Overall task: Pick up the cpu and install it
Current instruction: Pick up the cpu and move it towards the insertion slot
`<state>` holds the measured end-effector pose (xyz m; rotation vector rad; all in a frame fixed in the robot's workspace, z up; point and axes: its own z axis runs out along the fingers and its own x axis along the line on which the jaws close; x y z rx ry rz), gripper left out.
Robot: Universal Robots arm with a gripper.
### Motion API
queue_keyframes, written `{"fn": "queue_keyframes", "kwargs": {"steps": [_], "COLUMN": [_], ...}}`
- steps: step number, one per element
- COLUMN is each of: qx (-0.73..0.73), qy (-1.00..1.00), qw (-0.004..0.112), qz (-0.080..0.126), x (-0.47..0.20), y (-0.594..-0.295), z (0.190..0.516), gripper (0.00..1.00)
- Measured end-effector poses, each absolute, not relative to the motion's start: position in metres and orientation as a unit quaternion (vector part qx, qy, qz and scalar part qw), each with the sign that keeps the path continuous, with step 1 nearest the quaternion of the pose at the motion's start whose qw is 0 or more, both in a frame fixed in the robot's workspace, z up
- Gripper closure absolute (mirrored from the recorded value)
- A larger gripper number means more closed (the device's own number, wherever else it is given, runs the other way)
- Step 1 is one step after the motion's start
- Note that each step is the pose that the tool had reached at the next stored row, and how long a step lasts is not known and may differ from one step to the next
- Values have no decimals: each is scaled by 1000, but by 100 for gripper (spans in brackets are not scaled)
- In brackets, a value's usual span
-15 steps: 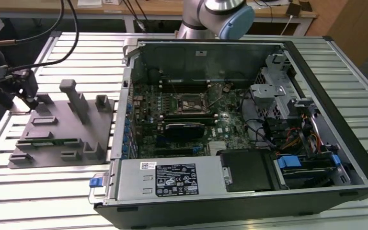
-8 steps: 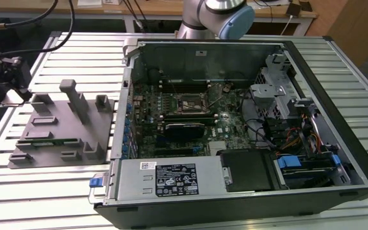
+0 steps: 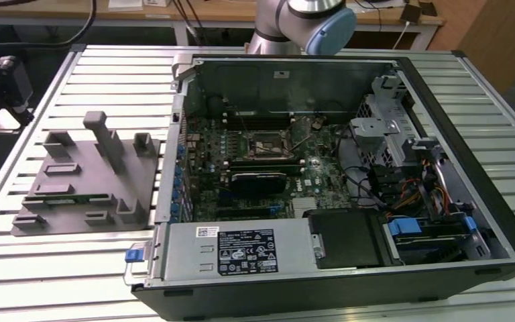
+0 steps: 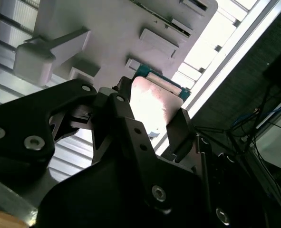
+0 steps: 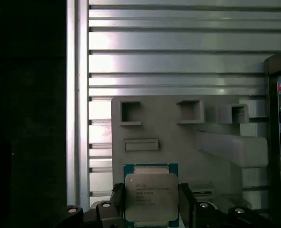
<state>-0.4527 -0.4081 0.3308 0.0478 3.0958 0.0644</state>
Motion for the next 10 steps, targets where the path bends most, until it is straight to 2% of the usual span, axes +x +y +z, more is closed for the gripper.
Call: {"fn": "queue_keyframes", "kwargs": {"steps": [10], "qx": [15], "qy": [999], "qw": [25], "qz": [21], "x": [-453], "y": [-408], "z": [372], "gripper": [46]}}
